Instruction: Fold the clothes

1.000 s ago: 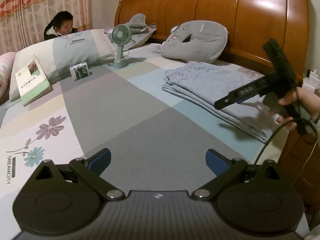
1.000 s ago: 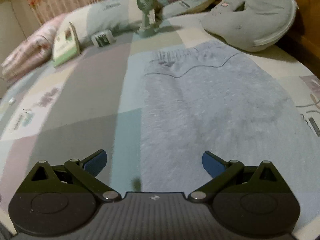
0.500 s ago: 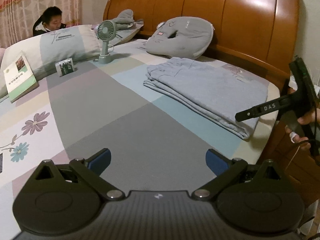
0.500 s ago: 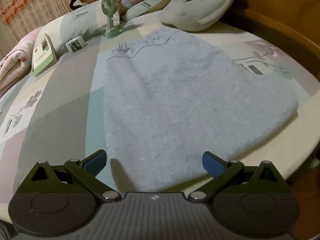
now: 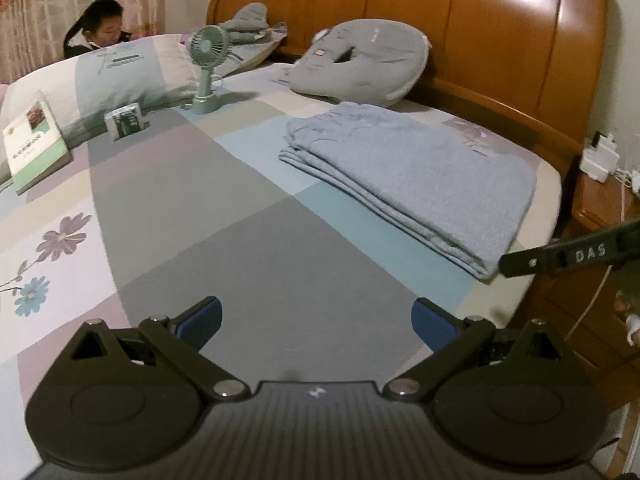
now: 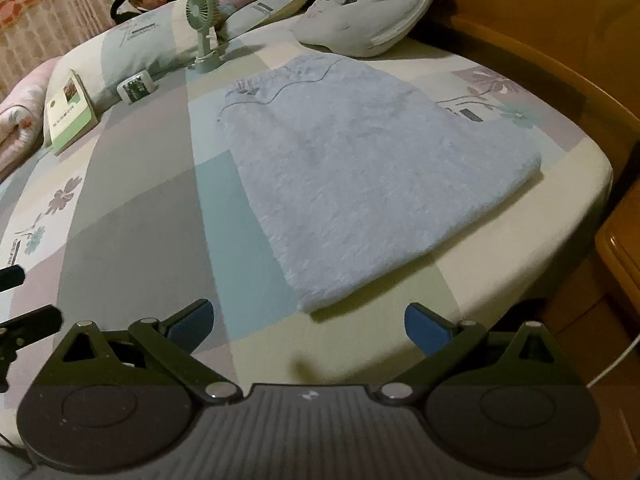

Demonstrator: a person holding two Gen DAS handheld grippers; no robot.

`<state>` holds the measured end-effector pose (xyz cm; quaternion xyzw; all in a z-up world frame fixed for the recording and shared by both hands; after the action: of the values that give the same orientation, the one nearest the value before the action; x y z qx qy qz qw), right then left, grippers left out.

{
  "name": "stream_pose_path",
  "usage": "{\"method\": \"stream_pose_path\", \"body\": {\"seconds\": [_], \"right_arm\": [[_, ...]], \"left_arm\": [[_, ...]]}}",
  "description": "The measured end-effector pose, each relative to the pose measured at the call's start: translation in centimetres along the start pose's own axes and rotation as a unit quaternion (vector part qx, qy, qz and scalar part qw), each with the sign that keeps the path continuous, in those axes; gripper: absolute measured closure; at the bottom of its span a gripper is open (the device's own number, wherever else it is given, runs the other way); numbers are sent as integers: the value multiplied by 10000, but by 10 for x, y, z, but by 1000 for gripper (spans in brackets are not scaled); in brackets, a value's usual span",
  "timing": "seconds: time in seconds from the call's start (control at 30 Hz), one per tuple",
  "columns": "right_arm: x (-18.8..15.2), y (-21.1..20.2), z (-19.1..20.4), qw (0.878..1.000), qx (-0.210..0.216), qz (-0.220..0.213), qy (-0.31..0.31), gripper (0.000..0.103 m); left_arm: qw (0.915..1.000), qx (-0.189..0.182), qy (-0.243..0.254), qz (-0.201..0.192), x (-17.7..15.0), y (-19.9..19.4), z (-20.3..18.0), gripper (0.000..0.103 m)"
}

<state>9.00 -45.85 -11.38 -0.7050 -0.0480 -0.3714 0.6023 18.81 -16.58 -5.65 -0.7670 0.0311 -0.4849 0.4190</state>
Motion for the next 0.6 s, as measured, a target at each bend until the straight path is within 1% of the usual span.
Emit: {"method": "stream_pose_path", "body": {"seconds": [0.17, 0.37, 0.53, 0.6], "right_arm": [[-8, -13, 8, 9999, -64, -83, 64, 0], [-14, -25, 11, 9996, -235, -140, 114, 0], [-17, -31, 12, 9990, -404, -152, 100, 0], [-18, -33, 13, 9988, -447, -165, 80, 0]], "left_arm": [[9997, -114, 227, 61, 6, 5, -8, 2], [9989, -335, 288, 156, 16, 15, -11, 2], [9984, -385, 379, 171, 22, 21, -18, 2], [9980, -461, 388, 191, 23, 22, -21, 2]]}}
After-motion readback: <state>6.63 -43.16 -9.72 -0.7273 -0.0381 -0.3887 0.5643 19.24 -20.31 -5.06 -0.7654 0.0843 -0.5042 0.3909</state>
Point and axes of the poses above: each gripper's, at about its wrist camera, not at the fingertips, and y roughly the way its jaws point, z to its left, x to its top, the point moved 2 cm from there along y, roughly the way its jaws point, and after that the axes turned 15 degrees about -x, right-handed, at the moved point
